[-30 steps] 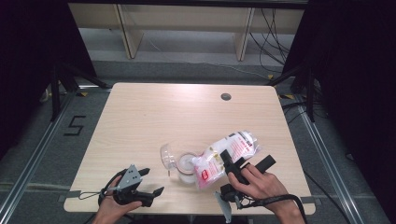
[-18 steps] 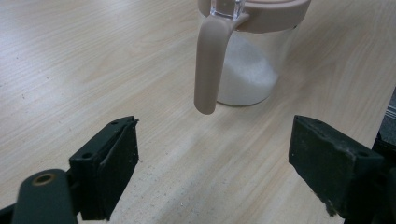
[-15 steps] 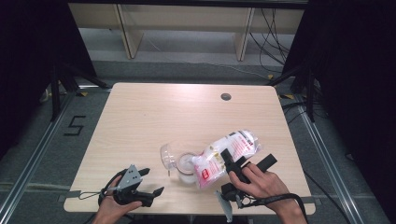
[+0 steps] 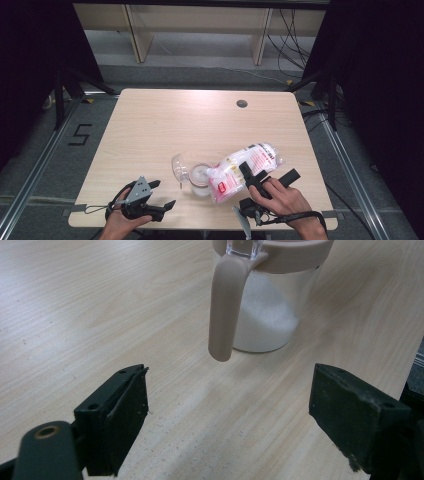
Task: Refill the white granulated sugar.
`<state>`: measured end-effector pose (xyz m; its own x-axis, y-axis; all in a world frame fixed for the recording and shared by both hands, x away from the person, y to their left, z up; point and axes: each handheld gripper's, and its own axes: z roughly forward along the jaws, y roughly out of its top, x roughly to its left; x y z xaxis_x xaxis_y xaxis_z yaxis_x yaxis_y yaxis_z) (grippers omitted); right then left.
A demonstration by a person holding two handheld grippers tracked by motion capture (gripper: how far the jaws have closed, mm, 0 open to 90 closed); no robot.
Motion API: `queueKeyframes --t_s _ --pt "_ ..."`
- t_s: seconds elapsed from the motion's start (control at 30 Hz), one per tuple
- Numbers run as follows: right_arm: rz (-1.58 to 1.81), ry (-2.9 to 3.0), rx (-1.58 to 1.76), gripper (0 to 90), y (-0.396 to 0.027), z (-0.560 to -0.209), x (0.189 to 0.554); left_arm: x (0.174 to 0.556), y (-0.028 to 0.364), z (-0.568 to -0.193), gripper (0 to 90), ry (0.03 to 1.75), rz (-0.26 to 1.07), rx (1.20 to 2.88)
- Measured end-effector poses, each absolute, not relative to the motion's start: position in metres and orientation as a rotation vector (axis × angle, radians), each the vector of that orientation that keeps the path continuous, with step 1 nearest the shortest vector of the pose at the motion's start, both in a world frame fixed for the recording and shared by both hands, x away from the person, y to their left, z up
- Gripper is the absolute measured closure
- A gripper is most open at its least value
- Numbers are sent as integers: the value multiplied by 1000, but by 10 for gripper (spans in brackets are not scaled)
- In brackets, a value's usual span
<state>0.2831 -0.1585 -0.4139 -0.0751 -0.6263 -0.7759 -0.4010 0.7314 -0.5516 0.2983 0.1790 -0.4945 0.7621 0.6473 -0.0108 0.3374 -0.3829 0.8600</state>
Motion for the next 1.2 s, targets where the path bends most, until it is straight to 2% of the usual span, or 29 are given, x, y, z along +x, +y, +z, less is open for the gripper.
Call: queueKeyframes --t_s 0.5,1.2 --pt "-146 1723 -753 771 -168 -415 283 297 178 -496 156 767 391 1982" --pt "206 1879 -520 773 -181 -414 292 299 180 -495 156 753 413 1993"
